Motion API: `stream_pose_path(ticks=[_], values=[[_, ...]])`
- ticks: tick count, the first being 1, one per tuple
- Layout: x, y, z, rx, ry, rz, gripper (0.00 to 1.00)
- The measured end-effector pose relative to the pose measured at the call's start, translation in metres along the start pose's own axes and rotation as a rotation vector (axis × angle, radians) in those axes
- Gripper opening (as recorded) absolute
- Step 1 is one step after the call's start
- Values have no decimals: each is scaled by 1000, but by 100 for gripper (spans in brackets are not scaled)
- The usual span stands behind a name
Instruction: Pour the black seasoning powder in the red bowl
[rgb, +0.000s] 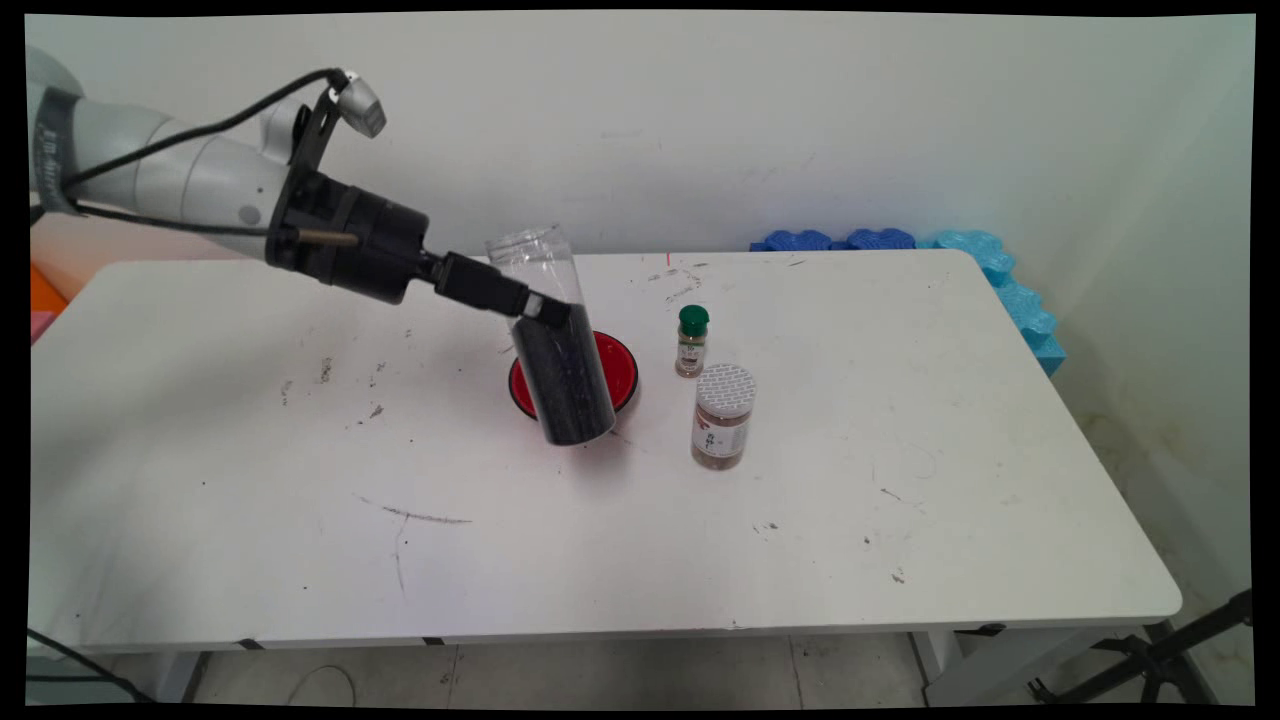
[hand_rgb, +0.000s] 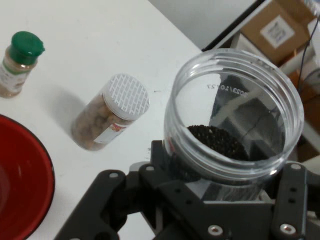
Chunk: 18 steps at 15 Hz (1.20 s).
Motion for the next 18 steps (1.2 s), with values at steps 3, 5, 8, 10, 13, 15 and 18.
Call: stream_pose_path(ticks=[3, 5, 8, 10, 13, 15, 18], values=[[2, -10, 1, 4, 12, -114, 0], [1, -17, 2, 9, 15, -204, 0], [-1, -24, 5, 8, 16, -301, 0], [-2, -28, 8, 6, 15, -360, 0], [-3, -35, 13, 1, 15, -483, 0], [-5, -39, 15, -1, 16, -545, 0], [-6, -45, 18, -6, 16, -633, 0]])
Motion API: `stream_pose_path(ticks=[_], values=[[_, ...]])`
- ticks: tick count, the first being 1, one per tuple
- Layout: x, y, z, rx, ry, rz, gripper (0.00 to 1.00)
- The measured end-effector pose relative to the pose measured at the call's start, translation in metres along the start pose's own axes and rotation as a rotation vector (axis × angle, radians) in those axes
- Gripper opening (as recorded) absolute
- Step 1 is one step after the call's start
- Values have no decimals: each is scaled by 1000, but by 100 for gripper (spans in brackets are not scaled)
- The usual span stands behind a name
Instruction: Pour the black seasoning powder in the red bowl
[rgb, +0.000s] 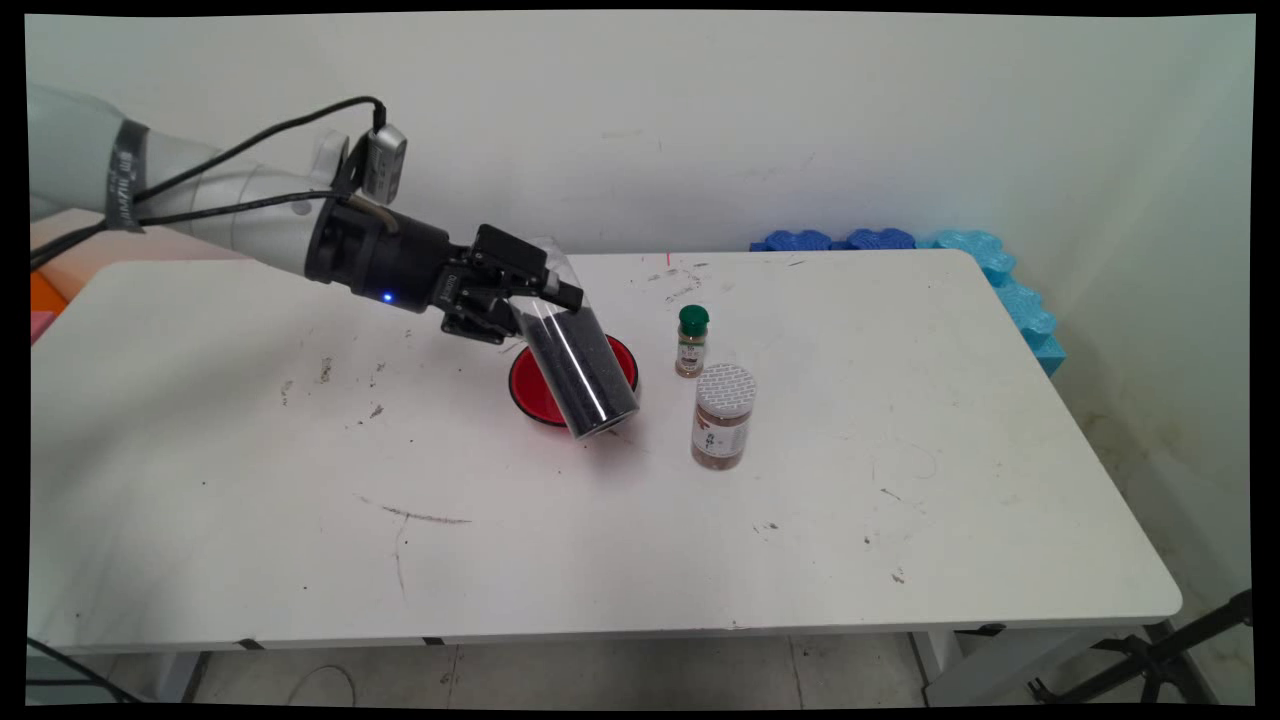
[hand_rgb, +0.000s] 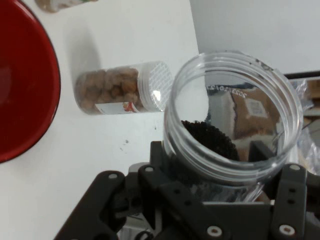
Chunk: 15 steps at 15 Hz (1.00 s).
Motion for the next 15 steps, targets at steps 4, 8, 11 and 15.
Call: stream_pose_path(ticks=[4, 8, 11, 15], values=[[4, -9, 7, -4, -3, -136, 0], [7, -16, 14, -10, -11, -260, 0], [8, -18, 21, -21, -20, -362, 0], [12, -20, 28, -41, -27, -471, 0]])
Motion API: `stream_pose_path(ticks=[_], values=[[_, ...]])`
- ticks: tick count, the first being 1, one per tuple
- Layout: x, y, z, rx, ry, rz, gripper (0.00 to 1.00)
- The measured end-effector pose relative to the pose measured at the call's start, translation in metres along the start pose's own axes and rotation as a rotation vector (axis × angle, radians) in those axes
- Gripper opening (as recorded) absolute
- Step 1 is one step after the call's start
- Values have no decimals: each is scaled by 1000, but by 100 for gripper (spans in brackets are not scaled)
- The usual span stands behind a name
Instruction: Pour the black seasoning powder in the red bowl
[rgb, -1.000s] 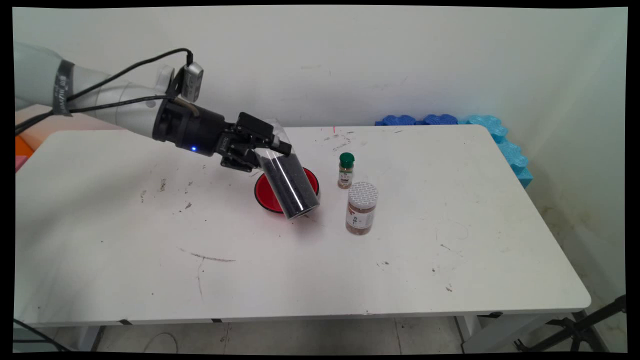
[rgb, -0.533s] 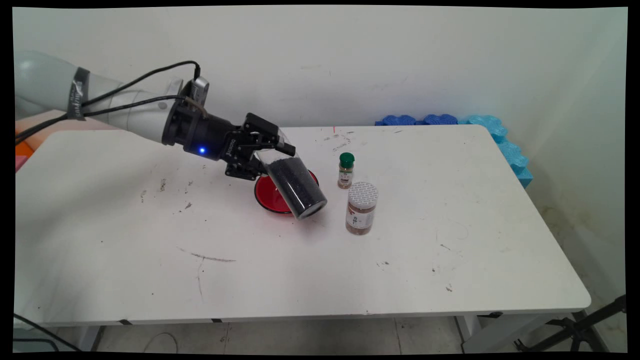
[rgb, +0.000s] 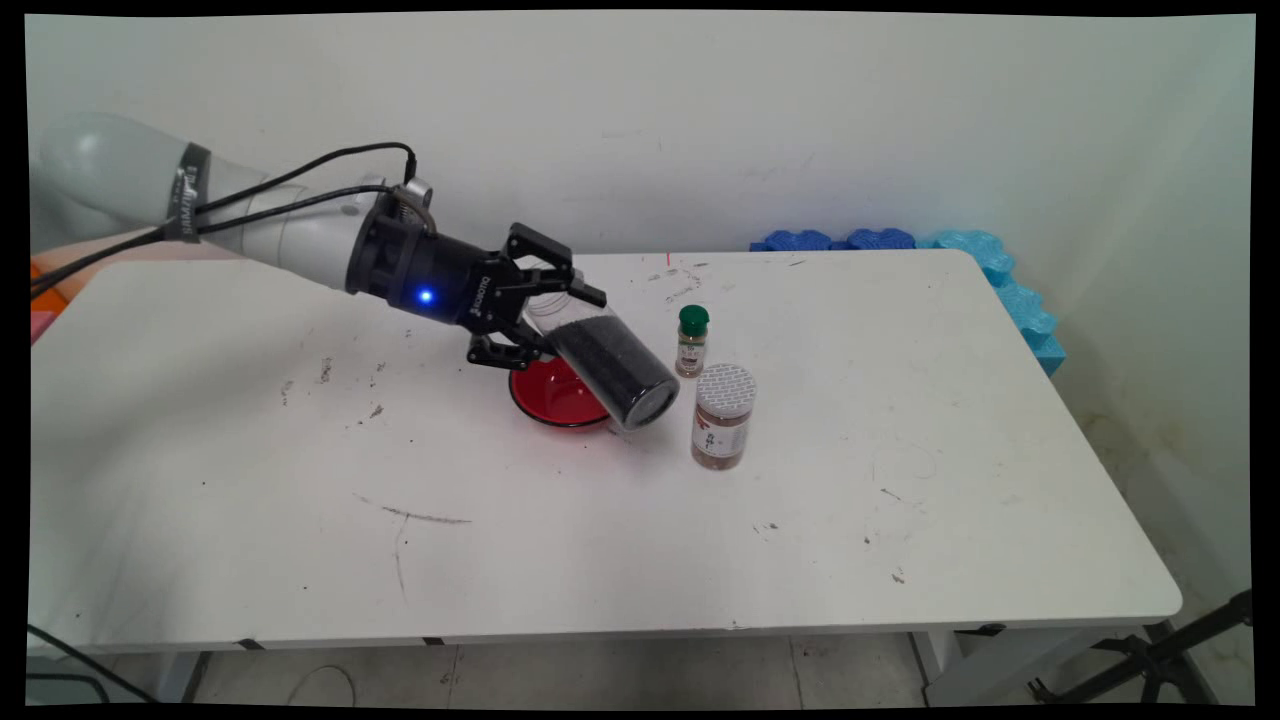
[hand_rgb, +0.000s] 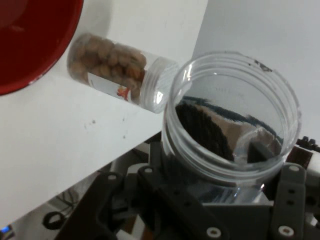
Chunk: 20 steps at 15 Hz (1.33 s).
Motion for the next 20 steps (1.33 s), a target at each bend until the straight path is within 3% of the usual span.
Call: stream_pose_path(ticks=[11, 20], values=[[13, 1, 9, -46, -9, -258, 0], [19, 0, 9, -72, -10, -413, 0]])
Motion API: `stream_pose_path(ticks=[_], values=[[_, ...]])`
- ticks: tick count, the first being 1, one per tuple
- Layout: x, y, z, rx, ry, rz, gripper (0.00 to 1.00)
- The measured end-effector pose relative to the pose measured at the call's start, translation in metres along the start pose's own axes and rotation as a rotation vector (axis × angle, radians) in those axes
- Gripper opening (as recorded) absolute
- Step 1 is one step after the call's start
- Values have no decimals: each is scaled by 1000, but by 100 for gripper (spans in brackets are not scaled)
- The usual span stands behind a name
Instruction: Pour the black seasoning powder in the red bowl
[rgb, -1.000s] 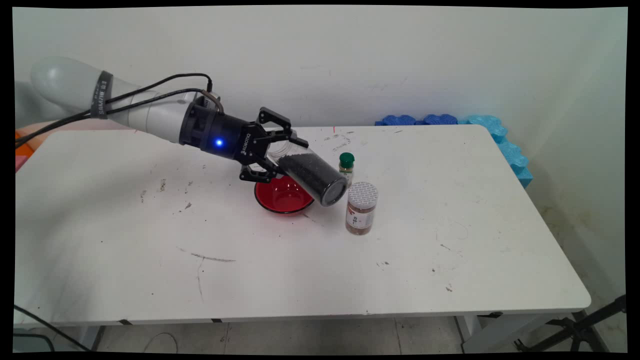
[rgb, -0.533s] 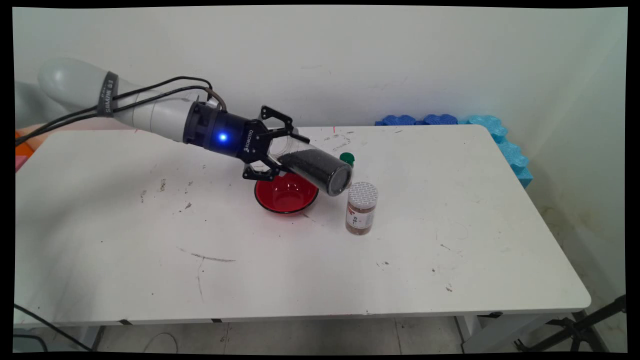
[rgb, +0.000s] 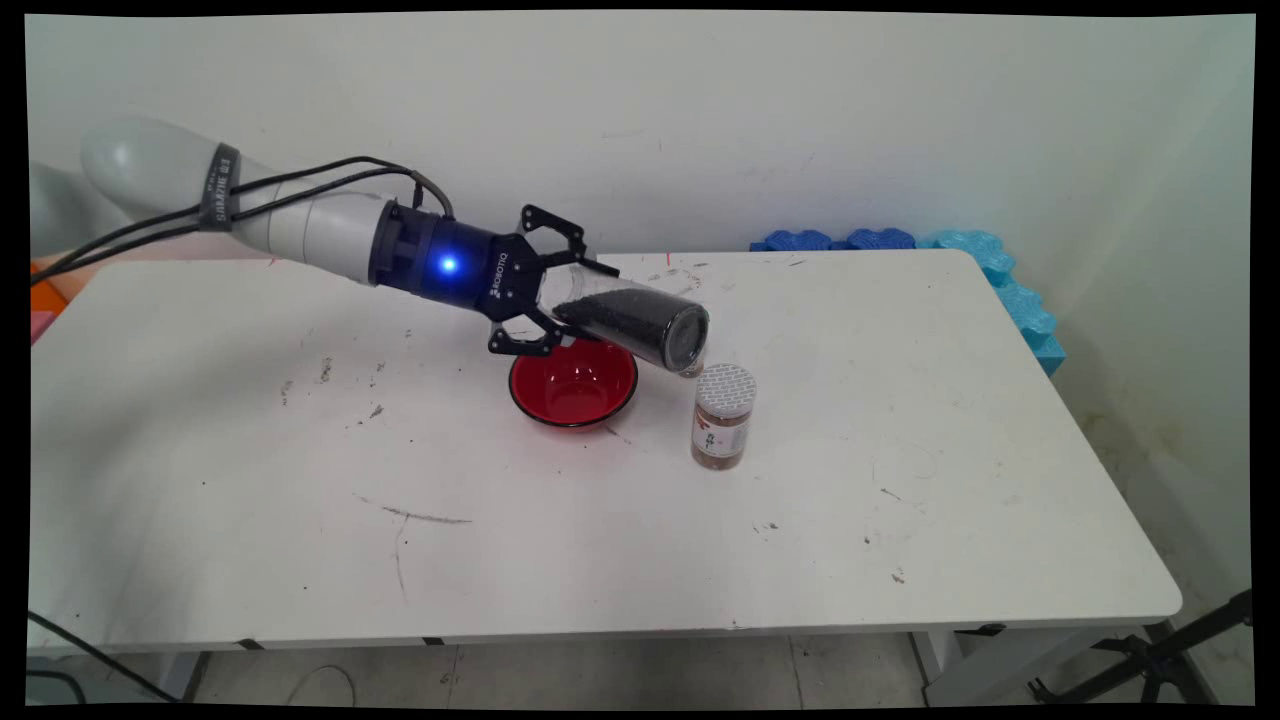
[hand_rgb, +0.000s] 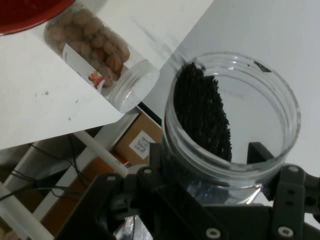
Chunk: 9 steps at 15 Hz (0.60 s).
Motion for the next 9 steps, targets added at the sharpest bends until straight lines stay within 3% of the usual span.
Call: stream_pose_path(ticks=[9], values=[[3, -1, 0, -12, -4, -79, 0]])
